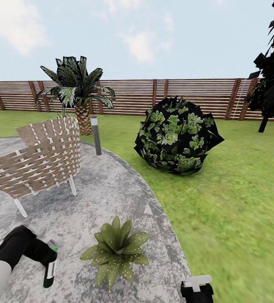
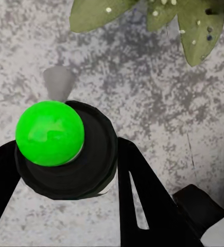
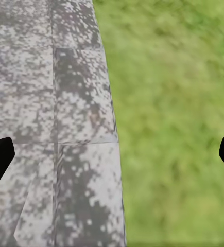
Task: Pick up the pesticide atomizer in the garden and spray insectifuge to fully cover both potted plants in the garden.
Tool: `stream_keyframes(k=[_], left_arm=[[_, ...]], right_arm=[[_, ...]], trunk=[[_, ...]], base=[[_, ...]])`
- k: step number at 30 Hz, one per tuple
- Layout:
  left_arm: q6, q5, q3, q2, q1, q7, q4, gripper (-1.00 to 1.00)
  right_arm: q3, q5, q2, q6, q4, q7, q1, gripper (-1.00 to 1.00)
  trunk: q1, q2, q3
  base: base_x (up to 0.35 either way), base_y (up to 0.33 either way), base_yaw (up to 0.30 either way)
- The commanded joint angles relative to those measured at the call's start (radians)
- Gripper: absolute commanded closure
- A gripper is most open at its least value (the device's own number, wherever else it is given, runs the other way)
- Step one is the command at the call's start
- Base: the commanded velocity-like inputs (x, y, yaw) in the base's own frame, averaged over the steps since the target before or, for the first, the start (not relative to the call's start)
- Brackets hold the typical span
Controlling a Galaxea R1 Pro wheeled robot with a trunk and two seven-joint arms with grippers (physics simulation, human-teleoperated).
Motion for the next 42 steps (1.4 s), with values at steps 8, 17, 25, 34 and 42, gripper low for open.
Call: stream_keyframes(k=[8, 17, 25, 34, 42], left_arm=[[-0.048, 0.004, 0.068, 0.000, 0.002, -0.003, -0.015, 1.00], [-0.162, 0.004, 0.081, -0.002, 0.021, 0.147, -0.016, 1.00], [-0.163, 0.004, 0.121, -0.002, 0.022, 0.157, -0.015, 1.00], [-0.163, 0.004, 0.124, -0.002, 0.022, 0.156, -0.016, 1.00], [-0.162, 0.004, 0.125, -0.002, 0.022, 0.156, -0.016, 1.00]], right_arm=[[-0.008, 0.007, 0.002, -0.002, 0.000, -0.002, -0.001, -1.00], [-0.010, 0.000, 0.007, -0.003, 0.000, -0.003, -0.001, -1.00], [-0.010, 0.001, 0.008, -0.002, 0.001, -0.003, -0.001, -1.00], [-0.010, 0.003, 0.008, -0.003, 0.001, -0.003, -0.001, -1.00], [-0.009, 0.003, 0.008, -0.002, 0.001, -0.003, -0.001, -1.00]], trunk=[[0.000, 0.000, -0.001], [0.000, 0.000, -0.004], [0.000, 0.000, -0.005], [0.000, 0.000, -0.004], [0.000, 0.000, 0.003]], base=[[0.000, 0.000, 0.000], [-0.001, -0.063, 0.122], [-0.101, -0.235, 0.072], [0.049, -0.248, 0.028], [-0.161, -0.264, 0.208]])
